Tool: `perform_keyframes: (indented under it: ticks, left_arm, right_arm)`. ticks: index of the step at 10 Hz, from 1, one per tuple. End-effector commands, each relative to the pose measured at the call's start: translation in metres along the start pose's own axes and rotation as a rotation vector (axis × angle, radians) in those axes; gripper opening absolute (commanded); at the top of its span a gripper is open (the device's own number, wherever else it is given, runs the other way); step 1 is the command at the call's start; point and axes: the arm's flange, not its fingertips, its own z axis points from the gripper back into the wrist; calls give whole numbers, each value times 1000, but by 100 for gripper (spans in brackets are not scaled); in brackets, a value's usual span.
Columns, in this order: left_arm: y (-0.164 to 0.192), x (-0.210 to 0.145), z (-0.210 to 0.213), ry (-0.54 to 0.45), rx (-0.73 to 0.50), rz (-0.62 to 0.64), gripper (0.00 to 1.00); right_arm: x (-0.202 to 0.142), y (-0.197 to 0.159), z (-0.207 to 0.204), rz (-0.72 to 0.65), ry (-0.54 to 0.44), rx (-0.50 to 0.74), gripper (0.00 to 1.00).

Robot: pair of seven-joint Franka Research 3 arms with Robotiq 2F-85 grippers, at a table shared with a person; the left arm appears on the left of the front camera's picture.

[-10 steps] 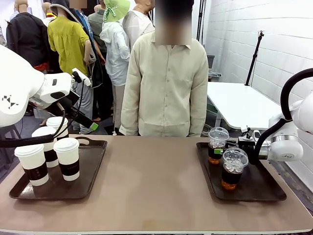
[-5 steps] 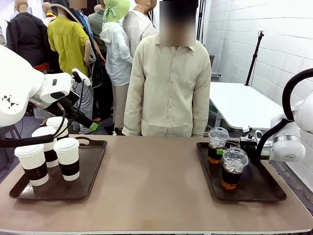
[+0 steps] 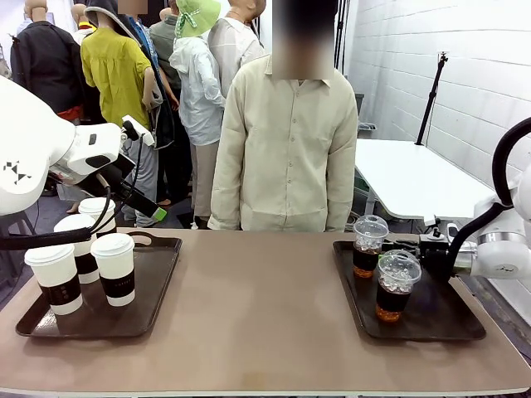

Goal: Distribute the coffee onto the tray.
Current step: Pick up another iced Americano from the middle of the table and place it on the right Handle tray.

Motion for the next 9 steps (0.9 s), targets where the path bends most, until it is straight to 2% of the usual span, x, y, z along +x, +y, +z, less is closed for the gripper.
perform_keyframes:
  ticks: [1,3,4,5,9]
  left_arm:
    - [0,-1,0,3,-4,1,100]
    - [0,-1,0,3,-4,1,100]
    - [0,-1,0,3,-4,1,100]
    - [0,-1,0,3,-4,1,100]
    - [0,-1,0,3,-4,1,100]
  right_arm:
    - [1,11,9,-37,-20,-54,100]
    - [0,17,15,-44,-13,-88,100]
    - [4,20,10,-56,43,-132,100]
    - [-5,9,17,-20,2,-33,100]
    - [-5,9,17,-20,2,-33,100]
